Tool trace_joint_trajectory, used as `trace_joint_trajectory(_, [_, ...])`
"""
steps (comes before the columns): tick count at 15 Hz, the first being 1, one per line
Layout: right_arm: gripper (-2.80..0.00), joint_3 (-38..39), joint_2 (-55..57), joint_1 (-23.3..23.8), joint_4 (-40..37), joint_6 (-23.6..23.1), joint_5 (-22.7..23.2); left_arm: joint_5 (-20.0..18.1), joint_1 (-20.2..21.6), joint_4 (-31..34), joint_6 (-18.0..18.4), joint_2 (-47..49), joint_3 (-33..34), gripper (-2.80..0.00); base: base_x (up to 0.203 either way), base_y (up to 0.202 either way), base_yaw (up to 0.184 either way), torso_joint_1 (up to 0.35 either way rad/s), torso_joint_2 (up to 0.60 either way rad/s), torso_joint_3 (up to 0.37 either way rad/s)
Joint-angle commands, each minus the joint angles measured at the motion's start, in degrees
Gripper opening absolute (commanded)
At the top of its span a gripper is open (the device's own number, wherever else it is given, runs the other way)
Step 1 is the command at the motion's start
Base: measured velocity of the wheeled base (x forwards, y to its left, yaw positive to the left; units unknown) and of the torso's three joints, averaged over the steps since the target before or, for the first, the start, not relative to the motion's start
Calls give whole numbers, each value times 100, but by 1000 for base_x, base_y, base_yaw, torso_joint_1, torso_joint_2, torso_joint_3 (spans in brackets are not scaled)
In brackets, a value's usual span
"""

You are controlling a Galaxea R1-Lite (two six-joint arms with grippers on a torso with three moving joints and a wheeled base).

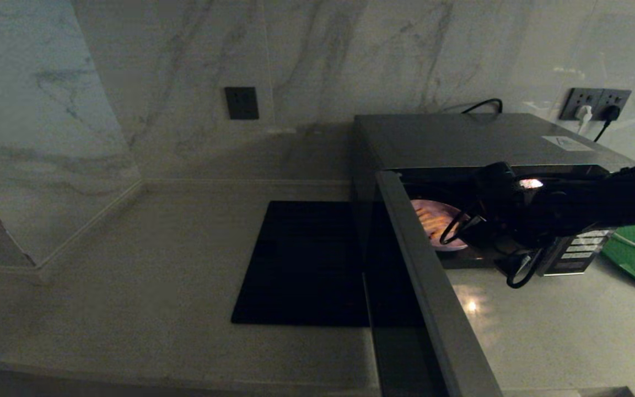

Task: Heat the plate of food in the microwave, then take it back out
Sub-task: Take the plate out of the microwave

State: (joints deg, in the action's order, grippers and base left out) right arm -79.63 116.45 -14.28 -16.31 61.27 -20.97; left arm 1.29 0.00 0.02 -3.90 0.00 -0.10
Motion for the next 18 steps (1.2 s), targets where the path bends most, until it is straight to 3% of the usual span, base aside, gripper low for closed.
trace_joint_trajectory(1, [0,-9,97,-5,133,34,-4,3,0,-2,-5,0,1,-280,0,0,0,0,0,0])
trace_joint_trajectory(18, [0,307,176,4,287,61,23,3,0,-2,-5,0,1,-280,0,0,0,0,0,0])
